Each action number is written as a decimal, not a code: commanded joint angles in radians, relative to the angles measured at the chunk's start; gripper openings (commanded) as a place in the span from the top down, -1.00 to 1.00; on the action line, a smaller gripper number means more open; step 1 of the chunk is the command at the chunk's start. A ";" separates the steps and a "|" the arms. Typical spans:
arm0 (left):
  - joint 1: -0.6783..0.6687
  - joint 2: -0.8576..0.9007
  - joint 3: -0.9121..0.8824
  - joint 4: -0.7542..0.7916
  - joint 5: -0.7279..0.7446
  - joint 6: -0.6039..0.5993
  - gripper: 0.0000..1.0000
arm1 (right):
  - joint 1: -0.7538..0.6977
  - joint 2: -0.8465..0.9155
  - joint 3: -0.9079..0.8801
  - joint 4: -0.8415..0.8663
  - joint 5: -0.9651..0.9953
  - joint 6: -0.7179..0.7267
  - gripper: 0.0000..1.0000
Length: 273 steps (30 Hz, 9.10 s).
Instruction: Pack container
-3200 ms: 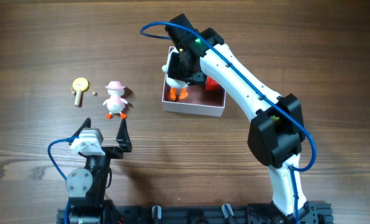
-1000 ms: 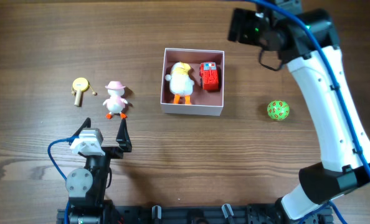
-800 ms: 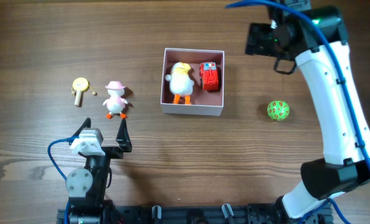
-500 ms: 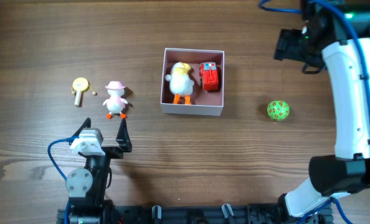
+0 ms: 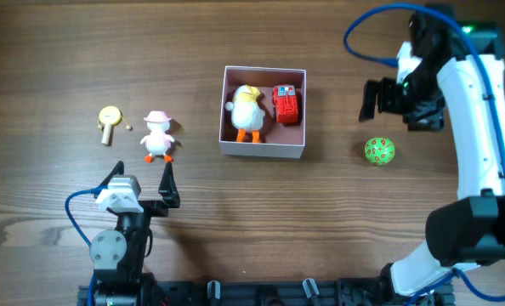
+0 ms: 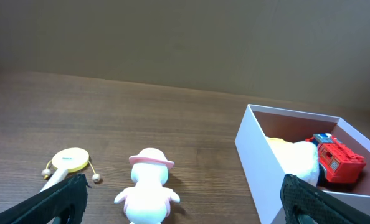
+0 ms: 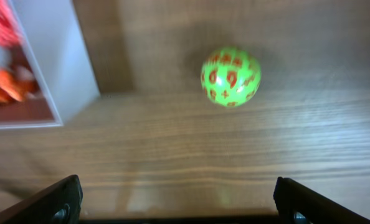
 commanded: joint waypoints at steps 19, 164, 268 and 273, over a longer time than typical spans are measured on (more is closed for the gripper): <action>0.008 -0.002 -0.009 0.000 -0.010 0.008 -0.99 | -0.074 0.010 -0.447 0.405 0.048 -0.043 -0.99; 0.008 -0.002 -0.009 0.000 -0.010 0.008 -0.99 | 0.376 0.174 0.008 0.417 -0.104 -0.076 -0.29; 0.008 -0.002 -0.009 0.000 -0.010 0.008 -0.99 | -0.339 0.132 -0.101 0.795 0.201 0.092 -0.99; 0.008 -0.002 -0.009 0.000 -0.010 0.008 -0.99 | -0.339 0.132 -0.101 0.795 0.201 0.092 -0.99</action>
